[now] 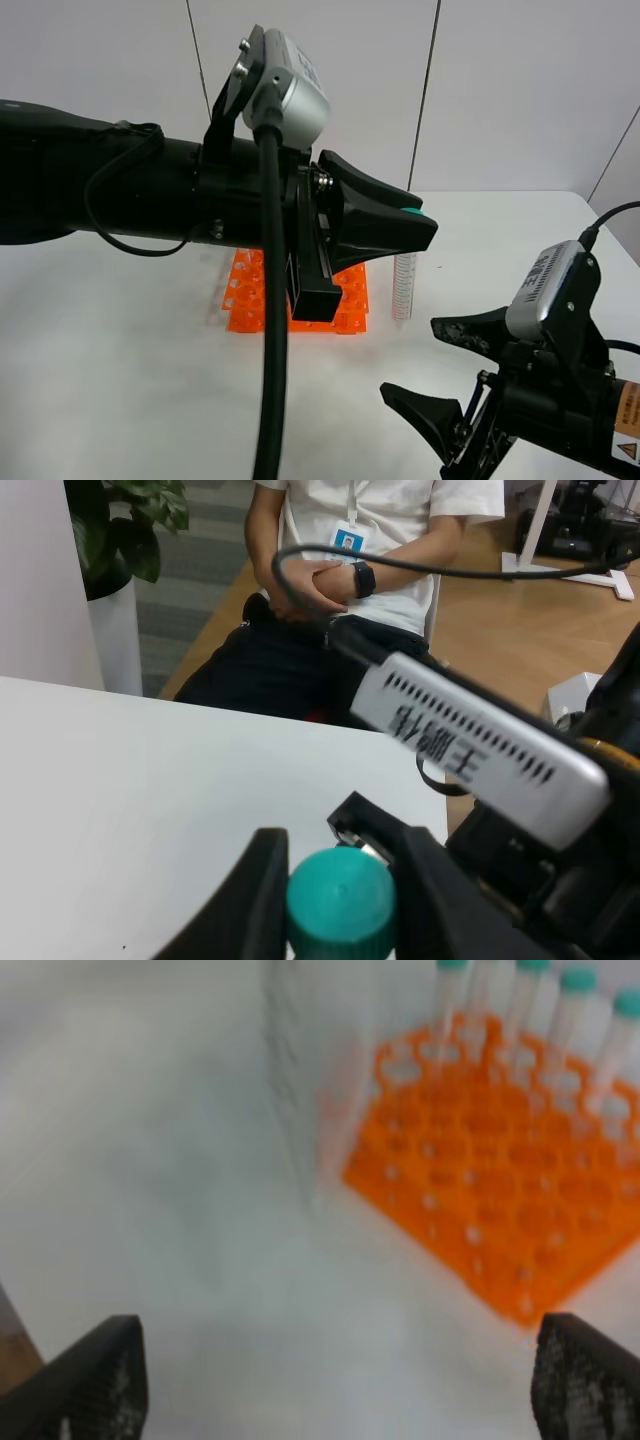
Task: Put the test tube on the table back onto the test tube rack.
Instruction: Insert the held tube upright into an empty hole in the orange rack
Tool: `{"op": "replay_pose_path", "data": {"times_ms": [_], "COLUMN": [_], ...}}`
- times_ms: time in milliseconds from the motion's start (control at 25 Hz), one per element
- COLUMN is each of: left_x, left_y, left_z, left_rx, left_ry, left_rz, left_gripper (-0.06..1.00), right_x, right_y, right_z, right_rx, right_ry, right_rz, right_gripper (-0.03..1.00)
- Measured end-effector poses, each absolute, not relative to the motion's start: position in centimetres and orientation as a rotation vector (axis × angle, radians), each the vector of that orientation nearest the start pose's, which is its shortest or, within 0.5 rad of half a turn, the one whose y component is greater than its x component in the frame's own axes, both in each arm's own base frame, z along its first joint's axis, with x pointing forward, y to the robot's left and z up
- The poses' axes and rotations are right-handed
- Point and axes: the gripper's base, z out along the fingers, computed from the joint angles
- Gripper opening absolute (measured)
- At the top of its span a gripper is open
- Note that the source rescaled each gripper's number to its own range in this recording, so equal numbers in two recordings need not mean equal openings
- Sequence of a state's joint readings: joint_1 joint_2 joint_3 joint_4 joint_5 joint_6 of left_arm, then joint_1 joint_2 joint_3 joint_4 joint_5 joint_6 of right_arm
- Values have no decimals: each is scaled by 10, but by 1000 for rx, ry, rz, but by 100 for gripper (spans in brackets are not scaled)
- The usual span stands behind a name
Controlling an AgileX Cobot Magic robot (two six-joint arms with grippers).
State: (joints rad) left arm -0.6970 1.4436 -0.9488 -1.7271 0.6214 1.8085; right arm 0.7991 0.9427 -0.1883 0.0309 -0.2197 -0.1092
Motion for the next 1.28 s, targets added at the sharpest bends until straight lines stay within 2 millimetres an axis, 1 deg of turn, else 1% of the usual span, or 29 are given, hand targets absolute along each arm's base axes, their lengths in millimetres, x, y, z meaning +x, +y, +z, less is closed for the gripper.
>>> {"op": "replay_pose_path", "data": {"times_ms": [120, 200, 480, 560, 720, 840, 920, 1080, 1160, 1280], "left_x": [206, 206, 205, 204, 203, 203, 203, 202, 202, 202], "left_y": [-241, -241, -241, -242, -242, -242, -242, -242, -242, -242], "left_z": [307, 307, 308, 308, 309, 309, 309, 309, 309, 309], "left_rx": [1096, 1096, 1104, 1112, 1115, 1116, 1117, 1121, 1124, 1124], "left_ry": [1597, 1597, 1589, 1581, 1576, 1574, 1574, 1569, 1565, 1565], "left_rz": [-1012, -1012, -1027, -1041, -1048, -1050, -1051, -1059, -1064, -1064], "left_gripper": [1, 1, 1, 1, 1, 1, 1, 1, 1, 1], "right_x": [117, 122, 136, 141, 151, 158, 163, 173, 176, 175], "right_y": [102, 95, 76, 74, 67, 54, 41, 13, 0, -16], "right_z": [192, 190, 192, 198, 208, 216, 223, 243, 253, 262], "right_rx": [-745, -668, -504, -490, -484, -474, -426, -256, -178, -67], "right_ry": [1973, 2017, 2054, 2055, 2124, 2195, 2248, 2305, 2330, 2371], "right_rz": [417, 397, 309, 285, 223, 138, 67, -51, -97, -147], "right_gripper": [100, 100, 100, 100, 100, 100, 100, 100, 100, 100]}}
